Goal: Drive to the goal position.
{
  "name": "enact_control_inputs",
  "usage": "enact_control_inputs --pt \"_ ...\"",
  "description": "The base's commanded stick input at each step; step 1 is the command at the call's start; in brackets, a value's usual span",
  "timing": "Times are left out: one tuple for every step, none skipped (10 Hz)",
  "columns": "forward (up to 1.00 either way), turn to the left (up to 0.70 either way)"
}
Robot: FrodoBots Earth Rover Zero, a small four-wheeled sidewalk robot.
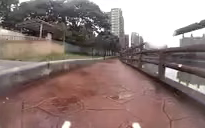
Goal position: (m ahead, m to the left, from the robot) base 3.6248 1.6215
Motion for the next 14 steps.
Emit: enact_control_inputs --pt "0.50 0.00" --pt "0.50 0.00" --pt "0.50 0.00" --pt "0.50 0.00" --pt "0.50 0.00" --pt "0.50 0.00" --pt "0.50 0.00" --pt "0.50 0.00" --pt "0.50 0.00" --pt "0.50 0.00" --pt "0.50 0.00" --pt "0.50 0.00" --pt "0.50 0.00" --pt "0.50 0.00"
